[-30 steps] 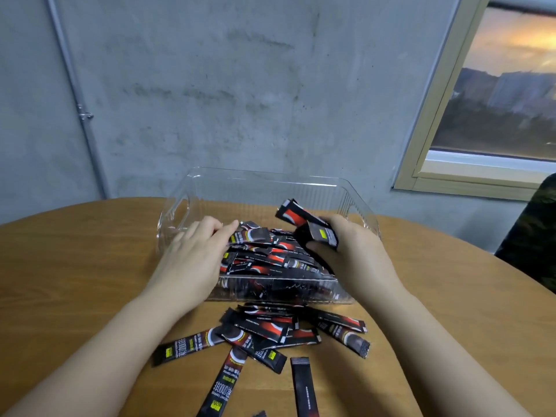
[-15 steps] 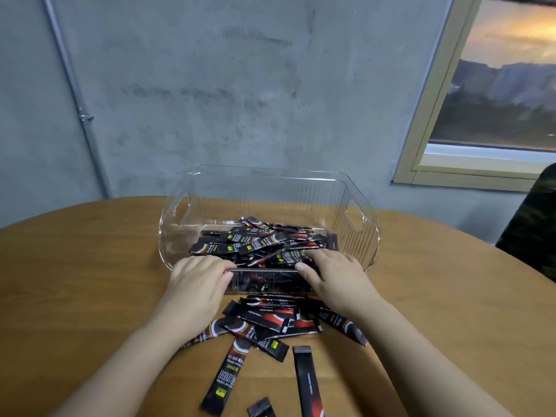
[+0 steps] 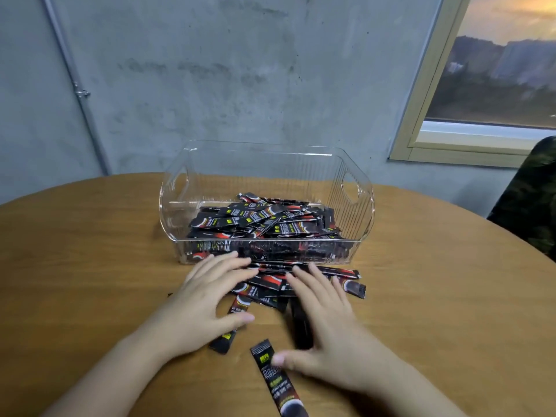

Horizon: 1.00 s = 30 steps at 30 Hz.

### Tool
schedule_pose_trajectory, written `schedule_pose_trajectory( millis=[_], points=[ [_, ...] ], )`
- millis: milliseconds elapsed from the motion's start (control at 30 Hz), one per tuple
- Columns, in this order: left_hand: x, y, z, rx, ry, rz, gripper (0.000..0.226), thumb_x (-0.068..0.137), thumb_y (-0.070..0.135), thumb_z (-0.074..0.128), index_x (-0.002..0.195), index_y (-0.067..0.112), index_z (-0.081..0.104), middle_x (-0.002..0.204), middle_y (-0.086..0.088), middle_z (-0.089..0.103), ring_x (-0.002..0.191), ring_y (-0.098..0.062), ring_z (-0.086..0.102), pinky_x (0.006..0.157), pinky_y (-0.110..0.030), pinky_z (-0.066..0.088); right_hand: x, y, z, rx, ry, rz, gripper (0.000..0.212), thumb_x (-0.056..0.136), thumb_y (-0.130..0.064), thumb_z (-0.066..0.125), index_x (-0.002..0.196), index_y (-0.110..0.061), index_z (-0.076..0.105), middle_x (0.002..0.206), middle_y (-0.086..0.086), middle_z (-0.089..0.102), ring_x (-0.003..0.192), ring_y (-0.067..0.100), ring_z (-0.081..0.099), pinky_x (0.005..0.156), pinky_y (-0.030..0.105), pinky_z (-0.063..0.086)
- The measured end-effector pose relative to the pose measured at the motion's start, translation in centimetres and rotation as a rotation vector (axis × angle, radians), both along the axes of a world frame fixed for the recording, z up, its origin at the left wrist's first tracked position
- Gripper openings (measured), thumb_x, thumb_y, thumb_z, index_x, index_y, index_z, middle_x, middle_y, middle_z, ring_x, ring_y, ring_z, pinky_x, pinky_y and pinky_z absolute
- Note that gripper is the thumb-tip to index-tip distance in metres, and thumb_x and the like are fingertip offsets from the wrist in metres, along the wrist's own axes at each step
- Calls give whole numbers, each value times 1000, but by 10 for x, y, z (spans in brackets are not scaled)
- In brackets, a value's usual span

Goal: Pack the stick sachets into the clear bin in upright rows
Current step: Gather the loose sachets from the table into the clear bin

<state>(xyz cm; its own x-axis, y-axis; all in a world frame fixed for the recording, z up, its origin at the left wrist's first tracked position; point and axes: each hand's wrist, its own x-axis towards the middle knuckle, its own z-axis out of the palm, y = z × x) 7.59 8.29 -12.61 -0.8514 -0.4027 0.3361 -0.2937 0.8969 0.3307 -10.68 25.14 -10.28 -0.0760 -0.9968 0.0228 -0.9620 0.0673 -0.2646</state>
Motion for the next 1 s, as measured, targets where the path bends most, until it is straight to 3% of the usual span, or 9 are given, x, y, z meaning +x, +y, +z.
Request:
schedule_pose_trajectory(
  millis=[167, 367, 533, 600, 667, 733, 800, 900, 1000],
  points=[
    [-3, 8, -1, 22, -260, 99, 81, 61, 91, 6, 135, 59, 4, 145, 35, -6, 135, 11, -16, 113, -23, -13, 11, 0, -7, 109, -54, 48, 127, 50, -88, 37, 149, -29, -15, 154, -21, -22, 132, -3, -38, 115, 37, -20],
    [14, -7, 1, 35, -209, 334, 130, 34, 101, -9, 145, 41, 22, 146, 21, 21, 138, -3, 14, 111, -29, 12, -34, -7, 2, 118, 67, -134, 138, 32, -94, 26, 151, -31, -5, 157, -14, -13, 141, 8, -24, 112, 37, -17],
    [13, -10, -1, 115, -252, 441, 143, 26, 102, -11, 149, 34, 14, 149, 14, 21, 138, -8, 19, 110, -34, 22, -62, -12, 6, 103, 123, -320, 104, 72, -71, 58, 151, -31, 3, 158, -11, 2, 146, 11, -2, 117, 39, -1],
    [8, -6, -4, 172, -259, 362, 137, 29, 103, -5, 149, 38, 4, 148, 16, 13, 138, -5, 11, 113, -32, 17, -64, -14, -1, 94, 56, -306, 105, 71, -78, 50, 151, -30, 2, 158, -10, 5, 146, 10, -1, 118, 38, -1],
    [2, -3, -4, 207, -231, 249, 119, 39, 103, 7, 144, 48, -4, 141, 22, 9, 135, 1, 8, 113, -30, 15, -59, -15, -9, 85, -12, -263, 124, 49, -99, 24, 151, -31, 2, 157, -11, 6, 145, 8, 0, 118, 38, -2],
    [-5, -2, -1, 194, -235, 160, 97, 51, 98, 19, 134, 58, -13, 135, 31, 0, 135, 5, 2, 114, -29, 12, -55, -19, -15, 50, -12, -252, 137, 32, -103, 4, 150, -33, 3, 154, -14, 12, 143, 6, 5, 118, 38, -1],
    [-14, -1, 1, 150, -275, 117, 88, 61, 90, 26, 131, 61, -19, 137, 36, -8, 134, 8, -5, 115, -29, 7, -54, -24, -20, 11, 23, -239, 135, 33, -102, -4, 150, -35, 6, 146, -13, 21, 139, 8, 14, 118, 37, 5],
    [-27, -1, 0, 107, -276, 113, 94, 64, 88, 31, 143, 54, -8, 147, 31, 1, 135, 3, -3, 114, -31, 10, -49, -29, -23, -47, 104, -215, 123, 40, -98, -13, 144, -42, 20, 133, -14, 29, 129, 9, 22, 110, 34, 14],
    [-33, -2, -3, 67, -254, 157, 100, 61, 92, 16, 149, 45, 6, 141, 25, 18, 128, 0, 9, 108, -27, 16, -46, -31, -26, -81, 137, -224, 113, 47, -95, -12, 134, -43, 38, 123, -15, 39, 121, 11, 32, 98, 35, 22]
  ],
)
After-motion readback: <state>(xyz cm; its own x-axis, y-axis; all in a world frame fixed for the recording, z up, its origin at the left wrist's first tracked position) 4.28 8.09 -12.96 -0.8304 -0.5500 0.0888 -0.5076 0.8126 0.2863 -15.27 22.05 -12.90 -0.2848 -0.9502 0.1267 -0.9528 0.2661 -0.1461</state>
